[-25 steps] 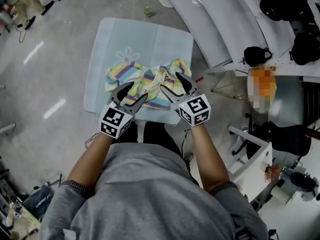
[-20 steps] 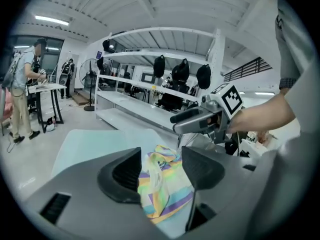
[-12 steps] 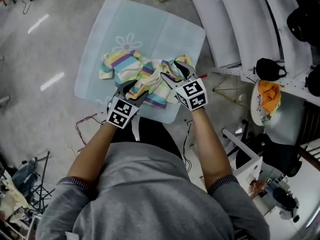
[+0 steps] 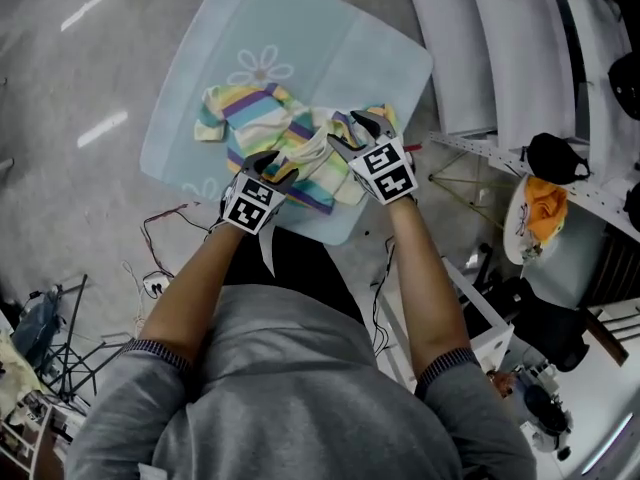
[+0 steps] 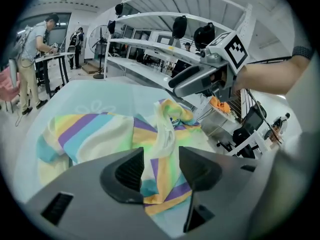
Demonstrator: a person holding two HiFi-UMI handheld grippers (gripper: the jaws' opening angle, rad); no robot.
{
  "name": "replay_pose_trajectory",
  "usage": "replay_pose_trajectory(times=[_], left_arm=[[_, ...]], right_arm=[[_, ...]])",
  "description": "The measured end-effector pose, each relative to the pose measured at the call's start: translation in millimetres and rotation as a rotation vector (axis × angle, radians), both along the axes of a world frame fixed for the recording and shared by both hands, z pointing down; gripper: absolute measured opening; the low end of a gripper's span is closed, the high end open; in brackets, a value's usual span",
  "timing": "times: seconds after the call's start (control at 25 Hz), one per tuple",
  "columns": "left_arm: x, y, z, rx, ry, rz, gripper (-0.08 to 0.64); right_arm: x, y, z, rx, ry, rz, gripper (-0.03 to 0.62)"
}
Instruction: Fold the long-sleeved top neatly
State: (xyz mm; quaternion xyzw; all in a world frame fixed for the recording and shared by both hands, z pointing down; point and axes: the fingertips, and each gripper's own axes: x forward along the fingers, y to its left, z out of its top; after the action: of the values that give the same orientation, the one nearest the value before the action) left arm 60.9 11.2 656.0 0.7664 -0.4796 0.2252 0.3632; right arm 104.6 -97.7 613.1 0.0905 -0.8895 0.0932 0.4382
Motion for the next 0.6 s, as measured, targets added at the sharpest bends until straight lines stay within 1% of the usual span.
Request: replay_pose_trajectory(times=[0.12,0.36,0.48,0.6], left_arm=[[0.9,0.4,16.8,-0.035,-0.001,-0.001,0.233],[7.5,2.2,40.7,-0.087,0.023,-0.004,0.226],[9.1,1.1,48.1,-0.100,0.025,-0.017,0.194],[9.6,0.8,53.3,-0.100,0.010,-0.020,0.147]], right_arm=[[-4.6,-0.9,11.2,-0.022,0.035,-0.042,0.268],[-7.3,-1.4,35.9,-0.072,0.100,-0.124,0.267],[-5.2,-1.1,46.4,-0.093,0.134,-0.164,0.256],[-2.6,0.7,54.2,-0.119,0.159,-0.198,0.216]])
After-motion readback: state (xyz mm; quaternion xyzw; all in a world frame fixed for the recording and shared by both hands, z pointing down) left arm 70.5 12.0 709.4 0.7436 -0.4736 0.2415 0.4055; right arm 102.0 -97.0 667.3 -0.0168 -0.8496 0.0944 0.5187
